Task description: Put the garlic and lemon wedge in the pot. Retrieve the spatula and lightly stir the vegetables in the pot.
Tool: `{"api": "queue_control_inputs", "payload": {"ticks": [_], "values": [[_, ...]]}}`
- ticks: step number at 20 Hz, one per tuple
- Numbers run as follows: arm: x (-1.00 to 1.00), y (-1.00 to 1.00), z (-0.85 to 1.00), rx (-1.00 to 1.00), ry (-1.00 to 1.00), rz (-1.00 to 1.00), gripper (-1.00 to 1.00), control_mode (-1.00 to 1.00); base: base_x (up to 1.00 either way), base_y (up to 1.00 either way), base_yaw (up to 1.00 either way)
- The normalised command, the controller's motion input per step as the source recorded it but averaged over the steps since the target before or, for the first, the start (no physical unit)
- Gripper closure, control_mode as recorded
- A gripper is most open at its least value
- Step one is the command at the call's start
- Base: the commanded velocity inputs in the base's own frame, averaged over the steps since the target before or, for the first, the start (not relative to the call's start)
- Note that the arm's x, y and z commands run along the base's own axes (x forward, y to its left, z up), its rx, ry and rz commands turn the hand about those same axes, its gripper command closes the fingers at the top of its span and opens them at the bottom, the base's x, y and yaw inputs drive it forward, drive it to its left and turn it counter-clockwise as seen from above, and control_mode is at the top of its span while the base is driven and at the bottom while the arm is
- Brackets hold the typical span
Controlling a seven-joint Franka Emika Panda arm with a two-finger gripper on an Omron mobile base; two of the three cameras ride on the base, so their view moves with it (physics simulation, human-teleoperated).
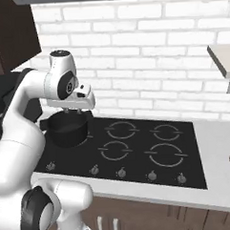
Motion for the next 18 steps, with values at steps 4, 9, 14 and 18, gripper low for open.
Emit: {"api": "queue_control_inputs", "payload": {"ticks": [4,9,14,18], "values": [[0.00,0.00,0.00,0.00,0.00,0.00,-1.00,1.00,0.00,0.00,0.00],[0.00,0.00,0.00,0.00,0.00,0.00,-1.00,1.00,-0.01,-0.45,0.00],[0.00,0.00,0.00,0.00,0.00,0.00,-1.00,1.00,0.00,-0.73,0.00],[0.00,0.00,0.00,0.00,0.00,0.00,-1.00,1.00,0.00,-0.69,0.00]]}}
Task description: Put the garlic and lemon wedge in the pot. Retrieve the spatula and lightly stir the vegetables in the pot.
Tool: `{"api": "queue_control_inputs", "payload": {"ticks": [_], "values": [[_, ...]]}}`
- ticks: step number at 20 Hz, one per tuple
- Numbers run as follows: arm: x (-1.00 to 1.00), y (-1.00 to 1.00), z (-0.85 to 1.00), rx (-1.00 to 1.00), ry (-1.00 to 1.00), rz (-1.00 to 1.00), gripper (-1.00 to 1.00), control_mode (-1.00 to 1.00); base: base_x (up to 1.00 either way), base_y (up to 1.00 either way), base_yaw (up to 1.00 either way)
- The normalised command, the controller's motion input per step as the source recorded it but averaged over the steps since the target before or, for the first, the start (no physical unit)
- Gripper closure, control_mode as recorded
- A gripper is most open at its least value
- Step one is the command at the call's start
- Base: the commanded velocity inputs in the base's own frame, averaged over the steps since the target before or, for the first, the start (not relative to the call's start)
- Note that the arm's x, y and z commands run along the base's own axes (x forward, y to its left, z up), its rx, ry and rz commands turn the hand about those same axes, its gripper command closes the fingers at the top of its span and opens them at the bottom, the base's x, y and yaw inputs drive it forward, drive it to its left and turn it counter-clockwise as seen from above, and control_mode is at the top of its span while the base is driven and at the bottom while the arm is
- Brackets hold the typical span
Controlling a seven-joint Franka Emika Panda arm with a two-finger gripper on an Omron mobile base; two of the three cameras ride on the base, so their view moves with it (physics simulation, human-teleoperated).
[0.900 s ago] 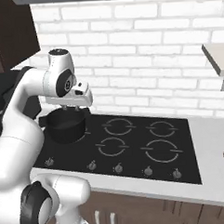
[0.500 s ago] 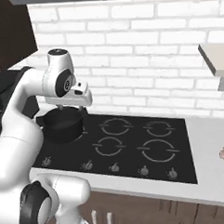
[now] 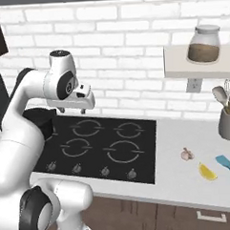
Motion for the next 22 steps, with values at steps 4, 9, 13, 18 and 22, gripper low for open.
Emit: {"api": "queue_control_inputs", "payload": {"ticks": [4,9,13,18,22], "values": [[0.00,0.00,0.00,0.00,0.00,0.00,-1.00,1.00,0.00,-0.60,0.00],[0.00,0.00,0.00,0.00,0.00,0.00,-1.00,1.00,0.07,-0.53,0.00],[0.00,0.00,0.00,0.00,0.00,0.00,-1.00,1.00,0.42,-0.38,0.00],[0.03,-0.04,0.00,0.00,0.00,0.00,-1.00,-1.00,0.41,-0.15,0.00],[0.00,-0.37,-0.01,0.00,0.00,-0.08,-1.00,-1.00,0.00,0.00,0.00]]}}
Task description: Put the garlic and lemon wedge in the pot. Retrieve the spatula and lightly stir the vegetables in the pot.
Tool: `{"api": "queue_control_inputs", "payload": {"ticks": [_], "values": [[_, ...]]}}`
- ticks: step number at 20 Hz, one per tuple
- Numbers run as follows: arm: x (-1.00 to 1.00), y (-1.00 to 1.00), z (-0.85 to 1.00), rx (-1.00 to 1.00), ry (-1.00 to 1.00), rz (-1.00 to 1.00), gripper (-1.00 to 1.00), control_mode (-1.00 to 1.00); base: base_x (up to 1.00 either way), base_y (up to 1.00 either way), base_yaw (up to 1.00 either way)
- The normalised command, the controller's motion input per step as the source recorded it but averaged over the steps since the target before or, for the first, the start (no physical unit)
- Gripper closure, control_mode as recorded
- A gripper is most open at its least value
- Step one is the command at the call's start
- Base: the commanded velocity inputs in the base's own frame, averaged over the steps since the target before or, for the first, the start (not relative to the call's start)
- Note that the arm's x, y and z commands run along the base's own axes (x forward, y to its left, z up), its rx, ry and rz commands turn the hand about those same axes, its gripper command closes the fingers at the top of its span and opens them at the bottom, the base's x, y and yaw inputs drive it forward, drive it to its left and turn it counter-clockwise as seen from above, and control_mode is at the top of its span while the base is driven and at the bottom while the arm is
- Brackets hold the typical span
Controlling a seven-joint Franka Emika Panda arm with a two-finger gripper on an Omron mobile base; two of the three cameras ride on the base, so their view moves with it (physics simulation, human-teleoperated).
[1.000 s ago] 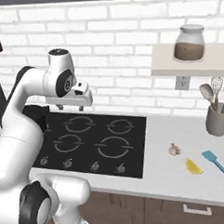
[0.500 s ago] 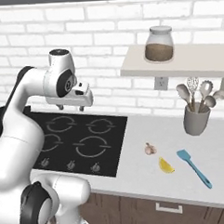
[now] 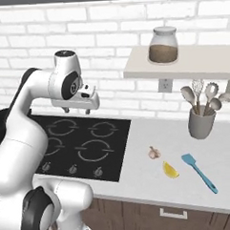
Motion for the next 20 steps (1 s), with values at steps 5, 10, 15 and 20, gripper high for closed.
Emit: {"api": "queue_control_inputs", "payload": {"ticks": [5,10,15,20], "values": [[-0.01,-0.68,-0.23,0.00,0.00,-0.20,-1.00,-1.00,0.00,0.00,0.00],[0.00,-0.89,-0.47,0.00,0.06,-0.17,-1.00,-1.00,0.00,0.00,0.00],[0.00,-0.99,-0.53,0.00,0.10,-0.11,-1.00,-1.00,0.00,0.00,0.00],[0.00,-1.00,-0.58,0.00,0.07,-0.05,-1.00,-1.00,0.00,0.00,0.00]]}}
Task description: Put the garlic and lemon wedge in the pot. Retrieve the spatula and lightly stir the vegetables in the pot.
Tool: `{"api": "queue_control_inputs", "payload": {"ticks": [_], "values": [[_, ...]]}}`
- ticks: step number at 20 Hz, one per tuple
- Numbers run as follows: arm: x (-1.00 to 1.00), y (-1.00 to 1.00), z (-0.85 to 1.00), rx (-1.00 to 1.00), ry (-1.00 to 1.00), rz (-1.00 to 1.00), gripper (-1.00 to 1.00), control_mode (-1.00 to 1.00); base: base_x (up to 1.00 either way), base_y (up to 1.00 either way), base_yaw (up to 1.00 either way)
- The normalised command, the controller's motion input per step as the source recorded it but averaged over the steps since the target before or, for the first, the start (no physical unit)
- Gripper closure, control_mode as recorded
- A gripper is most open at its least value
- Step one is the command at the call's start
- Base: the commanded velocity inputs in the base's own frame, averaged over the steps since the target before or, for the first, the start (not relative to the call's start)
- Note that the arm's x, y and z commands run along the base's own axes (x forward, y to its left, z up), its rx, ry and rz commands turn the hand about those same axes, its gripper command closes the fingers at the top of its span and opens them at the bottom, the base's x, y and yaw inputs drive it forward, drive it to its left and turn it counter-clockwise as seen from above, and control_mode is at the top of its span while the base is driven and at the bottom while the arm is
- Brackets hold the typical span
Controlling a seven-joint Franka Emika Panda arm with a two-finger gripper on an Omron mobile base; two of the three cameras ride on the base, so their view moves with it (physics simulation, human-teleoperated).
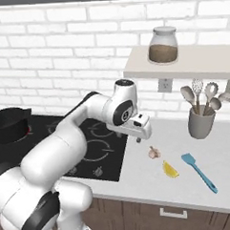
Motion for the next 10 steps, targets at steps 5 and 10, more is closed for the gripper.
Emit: {"api": "queue_control_inputs", "payload": {"ticks": [5,10], "values": [[0.00,-0.83,-0.59,-0.04,0.03,0.00,-1.00,-1.00,0.00,0.00,0.00],[0.00,-0.58,-0.63,-0.10,0.00,0.01,-1.00,-1.00,0.00,0.00,0.00]]}}
